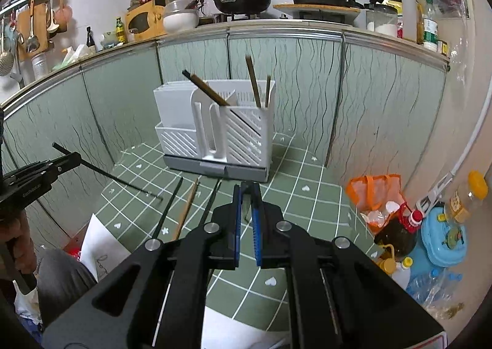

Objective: Organize utensils
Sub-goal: 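Lift both black chopsticks and carry them toward the white caddy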

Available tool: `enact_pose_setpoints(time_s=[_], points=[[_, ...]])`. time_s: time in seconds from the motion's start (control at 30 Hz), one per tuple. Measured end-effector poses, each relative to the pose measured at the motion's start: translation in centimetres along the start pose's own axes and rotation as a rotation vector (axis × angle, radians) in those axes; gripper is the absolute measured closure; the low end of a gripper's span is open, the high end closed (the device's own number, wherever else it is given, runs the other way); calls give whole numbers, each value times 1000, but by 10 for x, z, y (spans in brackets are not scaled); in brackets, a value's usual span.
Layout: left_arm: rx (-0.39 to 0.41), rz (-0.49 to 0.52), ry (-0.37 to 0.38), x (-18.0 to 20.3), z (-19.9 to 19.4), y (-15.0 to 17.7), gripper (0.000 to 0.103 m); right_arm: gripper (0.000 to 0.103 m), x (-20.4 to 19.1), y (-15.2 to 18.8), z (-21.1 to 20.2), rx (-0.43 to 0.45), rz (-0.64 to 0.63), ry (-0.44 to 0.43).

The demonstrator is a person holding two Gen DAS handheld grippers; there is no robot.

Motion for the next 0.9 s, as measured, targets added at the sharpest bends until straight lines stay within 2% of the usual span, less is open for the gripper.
enact_pose_setpoints(time_s=[0.37,0.53,0.67,0.9], points=[[-5,52,55,11,-9,-26,95,97,-2,-34,-19,42,-5,-34],[-7,88,69,18,-12,-40,95,97,-2,-51,-25,34,-22,-46],[-5,95,103,26,-15,-55,95,97,-2,-66,-31,39,-33,-60],[24,167,144,48,-24,-86,95,97,-3,-92,-41,55,-44,-104]])
Point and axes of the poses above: each gripper's, at about its wrist camera, not at the fingertips, and z roughly the way its jaws point, x to its right, y to its underside, the point moved 9 cm from there along z, roughly the way its jaws point, and after that the axes turned 6 degrees about -x, right-handed, at the moved point
